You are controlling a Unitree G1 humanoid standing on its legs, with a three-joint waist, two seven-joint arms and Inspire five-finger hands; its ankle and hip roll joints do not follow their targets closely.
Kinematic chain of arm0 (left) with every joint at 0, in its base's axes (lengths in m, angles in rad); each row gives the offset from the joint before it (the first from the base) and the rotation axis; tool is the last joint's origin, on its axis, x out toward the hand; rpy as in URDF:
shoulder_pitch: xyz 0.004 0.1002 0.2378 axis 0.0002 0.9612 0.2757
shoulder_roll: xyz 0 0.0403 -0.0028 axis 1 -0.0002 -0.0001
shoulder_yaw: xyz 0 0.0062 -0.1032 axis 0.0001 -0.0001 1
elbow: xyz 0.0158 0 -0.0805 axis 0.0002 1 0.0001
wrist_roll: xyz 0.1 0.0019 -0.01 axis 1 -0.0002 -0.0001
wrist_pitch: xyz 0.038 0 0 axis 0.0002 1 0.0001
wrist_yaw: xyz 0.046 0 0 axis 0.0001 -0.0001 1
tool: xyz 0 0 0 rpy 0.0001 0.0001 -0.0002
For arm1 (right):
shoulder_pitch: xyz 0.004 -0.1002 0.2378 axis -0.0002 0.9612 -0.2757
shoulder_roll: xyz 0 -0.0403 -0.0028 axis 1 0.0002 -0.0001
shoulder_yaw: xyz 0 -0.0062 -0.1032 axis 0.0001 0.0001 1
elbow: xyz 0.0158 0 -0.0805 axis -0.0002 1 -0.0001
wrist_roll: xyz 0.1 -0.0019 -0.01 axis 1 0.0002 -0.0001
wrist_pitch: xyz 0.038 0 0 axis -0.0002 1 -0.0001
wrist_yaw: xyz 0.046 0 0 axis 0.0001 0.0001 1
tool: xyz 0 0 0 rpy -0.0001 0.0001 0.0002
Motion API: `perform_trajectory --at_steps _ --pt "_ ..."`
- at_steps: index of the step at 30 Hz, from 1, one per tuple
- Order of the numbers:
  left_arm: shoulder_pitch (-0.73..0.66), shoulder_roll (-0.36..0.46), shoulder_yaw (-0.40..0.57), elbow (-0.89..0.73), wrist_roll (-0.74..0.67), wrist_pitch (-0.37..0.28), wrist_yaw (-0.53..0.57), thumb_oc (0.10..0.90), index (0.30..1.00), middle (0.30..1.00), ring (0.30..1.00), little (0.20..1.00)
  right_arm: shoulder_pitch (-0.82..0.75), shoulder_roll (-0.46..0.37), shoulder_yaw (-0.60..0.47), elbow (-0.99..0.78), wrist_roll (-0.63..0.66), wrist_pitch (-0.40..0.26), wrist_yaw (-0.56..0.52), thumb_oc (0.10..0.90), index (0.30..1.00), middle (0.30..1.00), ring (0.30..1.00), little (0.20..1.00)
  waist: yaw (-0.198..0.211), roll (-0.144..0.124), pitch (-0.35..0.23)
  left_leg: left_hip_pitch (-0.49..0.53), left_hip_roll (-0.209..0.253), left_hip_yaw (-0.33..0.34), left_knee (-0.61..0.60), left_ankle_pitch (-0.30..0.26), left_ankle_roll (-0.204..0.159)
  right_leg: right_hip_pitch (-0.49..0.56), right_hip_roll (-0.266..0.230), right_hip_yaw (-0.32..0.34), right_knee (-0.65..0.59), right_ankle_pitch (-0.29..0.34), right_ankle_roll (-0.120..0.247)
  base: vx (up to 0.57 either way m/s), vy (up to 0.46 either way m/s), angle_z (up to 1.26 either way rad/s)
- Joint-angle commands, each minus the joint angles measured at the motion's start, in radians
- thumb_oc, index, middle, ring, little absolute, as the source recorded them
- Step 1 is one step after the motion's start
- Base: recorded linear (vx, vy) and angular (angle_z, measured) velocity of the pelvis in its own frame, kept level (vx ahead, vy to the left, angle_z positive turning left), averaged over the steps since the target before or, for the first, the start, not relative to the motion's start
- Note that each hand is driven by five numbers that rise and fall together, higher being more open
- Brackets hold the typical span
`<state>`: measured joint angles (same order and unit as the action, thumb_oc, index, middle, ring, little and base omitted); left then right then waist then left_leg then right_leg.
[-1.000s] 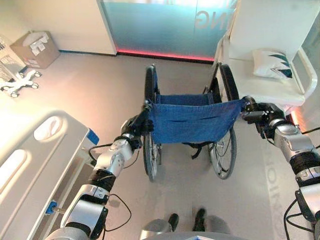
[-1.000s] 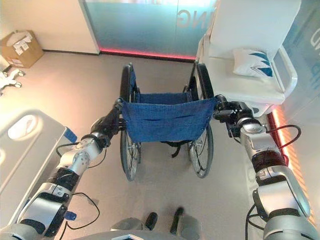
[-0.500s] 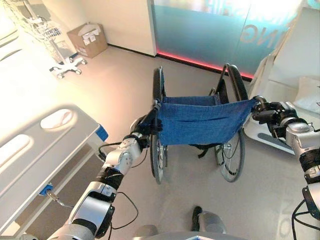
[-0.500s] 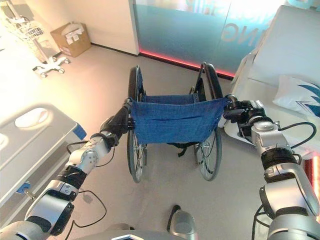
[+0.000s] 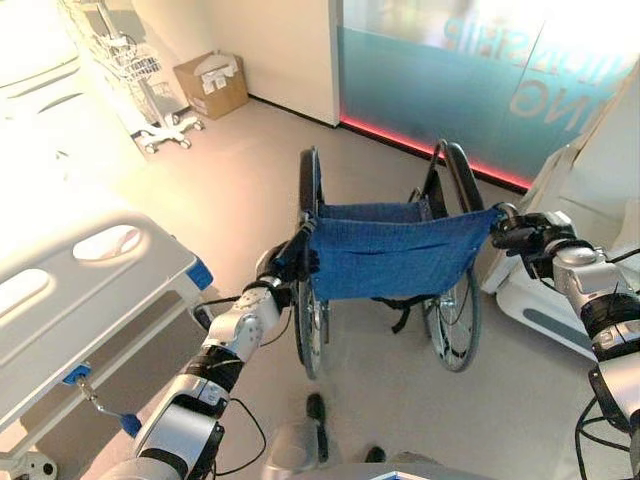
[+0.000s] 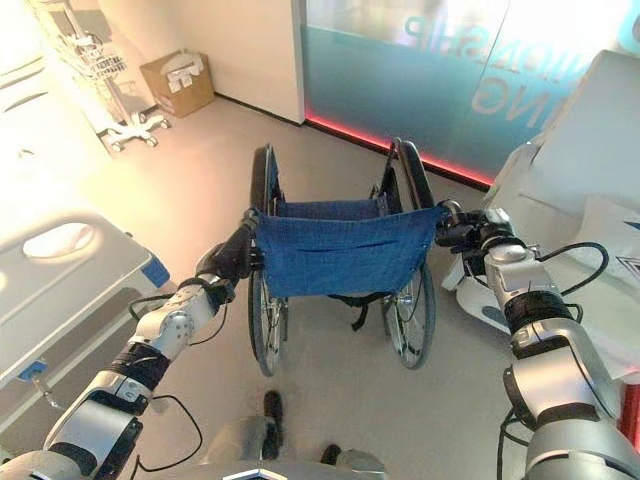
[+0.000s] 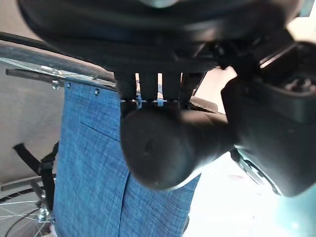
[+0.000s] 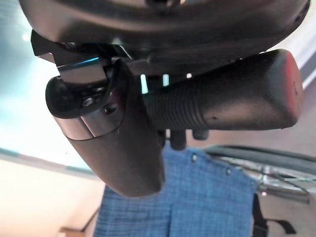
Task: Push the wheelchair next to the bed
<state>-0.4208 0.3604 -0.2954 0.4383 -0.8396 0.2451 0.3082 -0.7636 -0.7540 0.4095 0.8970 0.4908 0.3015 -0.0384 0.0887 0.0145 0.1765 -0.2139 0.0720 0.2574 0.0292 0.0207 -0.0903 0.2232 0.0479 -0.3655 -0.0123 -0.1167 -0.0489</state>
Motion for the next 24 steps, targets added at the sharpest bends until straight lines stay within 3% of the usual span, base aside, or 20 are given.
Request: perform_trajectory --at_steps 1,2,7,9,12,14,16,18,21,24 --pt "-0.016 0.047 0.015 -0.022 0.022 -0.121 0.001 0.4 0.3 0.3 0.3 0.3 -0.186 0.025 0.013 -0.105 0.037 -0.164 0.102 0.4 0.3 0.3 0.3 0.3 0.056 -0.036 -0.073 0.003 -0.045 0.023 0.026 0.126 0.025 0.045 -0.036 0.098 0.116 -0.083 0.078 0.42 0.009 -0.34" --pt "-0.008 0.044 0.021 -0.022 0.02 -0.117 0.003 0.4 0.3 0.3 0.3 0.3 -0.187 0.039 0.006 -0.082 0.022 -0.181 0.123 0.4 0.3 0.3 0.3 0.3 0.07 -0.053 -0.084 0.015 -0.069 0.006 0.04 0.072 0.038 0.06 -0.058 0.092 0.136 -0.118 0.088 0.42 0.012 -0.34" --pt "0.004 0.029 0.023 -0.016 0.028 -0.13 0.001 0.4 0.3 0.3 0.3 0.3 -0.18 0.029 -0.005 -0.071 0.022 -0.194 0.163 0.4 0.3 0.3 0.3 0.3 0.106 -0.08 -0.092 0.005 -0.1 -0.021 0.124 -0.009 0.083 0.072 -0.103 0.064 0.203 -0.127 0.109 0.32 0.035 -0.21" --pt "0.011 0.023 0.029 -0.031 0.036 -0.131 0.001 0.4 0.3 0.3 0.3 0.3 -0.165 0.027 -0.018 -0.081 0.018 -0.201 0.164 0.4 0.3 0.3 0.3 0.3 0.122 -0.095 -0.094 0.016 -0.127 -0.038 0.131 -0.029 0.11 0.057 -0.143 0.039 0.286 -0.067 0.147 0.29 0.087 -0.01" --pt "0.035 0.018 0.03 -0.056 0.069 -0.132 -0.005 0.4 0.3 0.3 0.3 0.3 -0.137 0.027 -0.045 -0.101 0.01 -0.202 0.167 0.4 0.3 0.3 0.3 0.3 0.141 -0.097 -0.098 0.038 -0.164 -0.079 0.124 -0.03 0.148 0.015 -0.201 0.026 0.468 0.071 0.184 0.3 0.125 0.1" --pt "0.049 0.014 0.032 -0.066 0.086 -0.127 -0.009 0.4 0.3 0.3 0.3 0.3 -0.117 0.026 -0.056 -0.12 -0.002 -0.2 0.173 0.4 0.3 0.3 0.3 0.3 0.137 -0.081 -0.099 0.074 -0.176 -0.11 0.113 -0.04 0.161 -0.038 -0.242 0.043 0.644 0.148 0.192 0.34 0.165 0.15" --pt "0.06 0.014 0.029 -0.072 0.096 -0.13 -0.001 0.4 0.3 0.3 0.3 0.3 -0.11 0.027 -0.054 -0.137 0.005 -0.194 0.173 0.4 0.3 0.3 0.3 0.3 0.116 -0.055 -0.092 0.134 -0.177 -0.134 0.1 -0.057 0.17 -0.133 -0.27 0.064 0.785 0.179 0.188 0.37 0.118 0.27" --pt "0.053 0.008 0.024 -0.055 0.102 -0.14 0.002 0.4 0.3 0.3 0.3 0.3 -0.127 0.04 -0.051 -0.127 0.002 -0.191 0.177 0.4 0.3 0.3 0.3 0.3 0.109 -0.05 -0.087 0.163 -0.173 -0.134 0.095 -0.069 0.173 -0.159 -0.298 0.042 0.738 0.166 0.179 0.29 -0.057 0.05" --pt "0.032 0.004 0.015 -0.03 0.113 -0.159 -0.002 0.4 0.3 0.3 0.3 0.3 -0.17 0.055 -0.044 -0.101 0.005 -0.192 0.173 0.4 0.3 0.3 0.3 0.3 0.09 -0.044 -0.062 0.218 -0.154 -0.148 0.1 -0.095 0.151 -0.231 -0.304 0.007 0.483 0.128 0.165 0.26 -0.217 -0.34" --pt "0.027 0.014 -0.001 -0.044 0.103 -0.169 0.01 0.4 0.3 0.3 0.3 0.3 -0.155 0.053 -0.038 -0.131 0.016 -0.201 0.147 0.4 0.3 0.3 0.3 0.3 0.056 -0.059 -0.035 0.249 -0.152 -0.159 0.123 -0.144 0.135 -0.298 -0.31 0.039 0.275 0.191 0.192 0.23 -0.282 0.02"
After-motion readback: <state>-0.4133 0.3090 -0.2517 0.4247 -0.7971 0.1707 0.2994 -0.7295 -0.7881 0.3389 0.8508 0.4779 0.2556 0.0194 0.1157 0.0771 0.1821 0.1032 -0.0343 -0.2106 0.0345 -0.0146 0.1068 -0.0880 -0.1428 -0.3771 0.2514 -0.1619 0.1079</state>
